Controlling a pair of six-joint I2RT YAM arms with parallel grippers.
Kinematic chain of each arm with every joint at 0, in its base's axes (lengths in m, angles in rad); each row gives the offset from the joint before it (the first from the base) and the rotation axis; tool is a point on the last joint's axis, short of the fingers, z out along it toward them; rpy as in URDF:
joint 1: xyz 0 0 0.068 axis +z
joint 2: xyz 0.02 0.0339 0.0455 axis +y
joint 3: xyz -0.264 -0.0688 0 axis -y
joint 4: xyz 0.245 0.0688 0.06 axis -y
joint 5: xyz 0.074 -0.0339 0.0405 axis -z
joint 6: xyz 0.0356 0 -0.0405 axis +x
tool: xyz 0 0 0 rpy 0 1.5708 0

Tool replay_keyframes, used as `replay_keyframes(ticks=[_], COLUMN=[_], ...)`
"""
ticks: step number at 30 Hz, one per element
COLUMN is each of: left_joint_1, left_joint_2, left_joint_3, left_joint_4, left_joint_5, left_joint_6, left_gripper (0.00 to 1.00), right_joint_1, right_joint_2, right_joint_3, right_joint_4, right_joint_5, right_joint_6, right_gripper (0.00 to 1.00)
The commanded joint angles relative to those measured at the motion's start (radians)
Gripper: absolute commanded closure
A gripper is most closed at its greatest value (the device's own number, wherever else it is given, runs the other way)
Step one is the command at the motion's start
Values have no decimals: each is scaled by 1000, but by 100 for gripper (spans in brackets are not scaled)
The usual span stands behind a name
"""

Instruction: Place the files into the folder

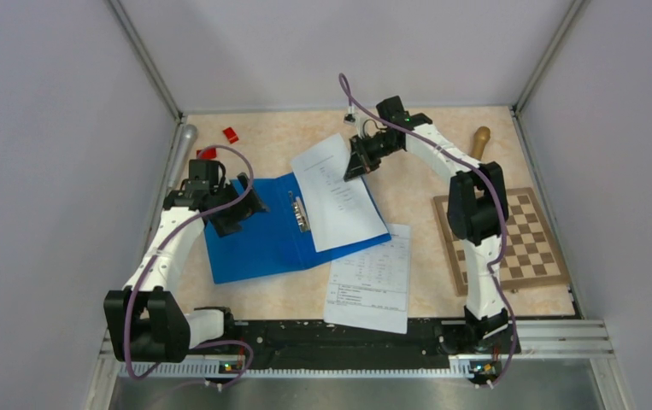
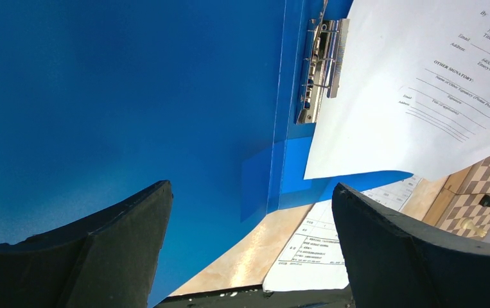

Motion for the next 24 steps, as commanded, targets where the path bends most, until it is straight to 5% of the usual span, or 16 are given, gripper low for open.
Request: replay_keyframes(ticks=[1,18,24], left_joint_1=[5,4,5], left_joint_2=[-27,-27,-26], left_joint_3=[-7,-17,-23], left_joint_4=[2,-2,3], left_joint_5=[-11,-31,-28], left_joint_6=[16,13,13], left_gripper=[1,1,1], right_joint_1=[9,-10,-34], right_joint_2=[-39,-127,-51], right_joint_3=[9,-100,-88], right_joint_4=[17,108,178], right_joint_5=[-45,-131,56], right_joint_6=[-12,23,145], right_gripper=[100,100,100])
